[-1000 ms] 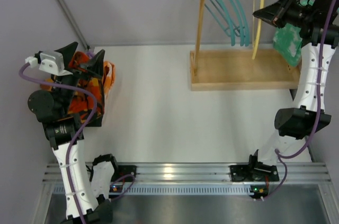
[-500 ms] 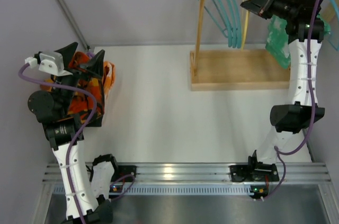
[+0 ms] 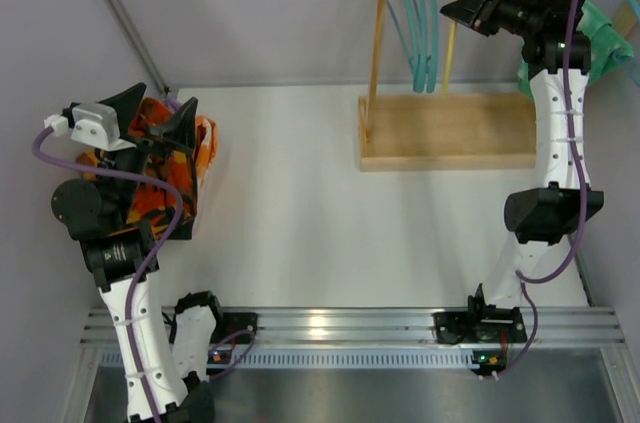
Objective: Remove the trousers from the hanger
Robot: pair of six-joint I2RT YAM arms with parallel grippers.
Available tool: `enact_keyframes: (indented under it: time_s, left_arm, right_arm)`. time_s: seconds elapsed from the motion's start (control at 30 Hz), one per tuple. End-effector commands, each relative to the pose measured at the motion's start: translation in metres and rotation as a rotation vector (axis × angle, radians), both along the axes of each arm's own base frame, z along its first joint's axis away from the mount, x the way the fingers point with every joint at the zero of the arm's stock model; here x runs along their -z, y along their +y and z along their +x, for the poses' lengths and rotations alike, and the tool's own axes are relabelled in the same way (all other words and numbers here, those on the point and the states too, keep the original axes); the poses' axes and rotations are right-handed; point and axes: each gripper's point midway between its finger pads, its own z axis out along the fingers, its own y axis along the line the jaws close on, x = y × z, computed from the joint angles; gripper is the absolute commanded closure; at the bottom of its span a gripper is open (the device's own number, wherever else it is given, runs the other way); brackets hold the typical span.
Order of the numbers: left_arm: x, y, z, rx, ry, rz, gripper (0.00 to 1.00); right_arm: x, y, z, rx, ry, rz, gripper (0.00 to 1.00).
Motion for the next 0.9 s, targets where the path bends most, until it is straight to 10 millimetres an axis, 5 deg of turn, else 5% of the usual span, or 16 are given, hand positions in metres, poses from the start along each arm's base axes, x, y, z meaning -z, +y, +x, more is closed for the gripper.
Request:
enact_keyframes:
  time_s: [0.0,0.13,0.23,0.37,0.7,0.87]
  left_arm:
    - [-0.003,0.000,-0.005,-0.007,-0.015,0.008,0.01]
    - [-0.008,-0.001,-0.008,-0.009,-0.029,0.010,0.01]
    - [-0.009,-0.002,-0.009,-0.008,-0.028,0.009,0.01]
    - [-0.011,-0.003,-0.012,-0.005,-0.033,0.012,0.01]
    - [-0.018,-0.003,-0.019,-0.020,-0.056,0.025,0.01]
    - [-0.010,-0.005,-0.013,0.001,0.009,0.015,0.01]
  right_arm:
    - [-0.026,0.000,-0.003,0.024,-0.105,-0.019,0.74]
    - [-0.026,0.004,-0.014,-0.001,-0.080,0.005,0.80]
    - [-0.021,0.007,-0.023,-0.019,-0.055,0.021,0.56]
    - [-0.020,0.008,-0.032,-0.023,-0.041,0.022,0.40]
    - [-0.028,-0.002,-0.055,0.005,-0.057,0.004,0.22]
    - [-0.045,-0.013,-0.088,0.073,-0.142,-0.072,0.08]
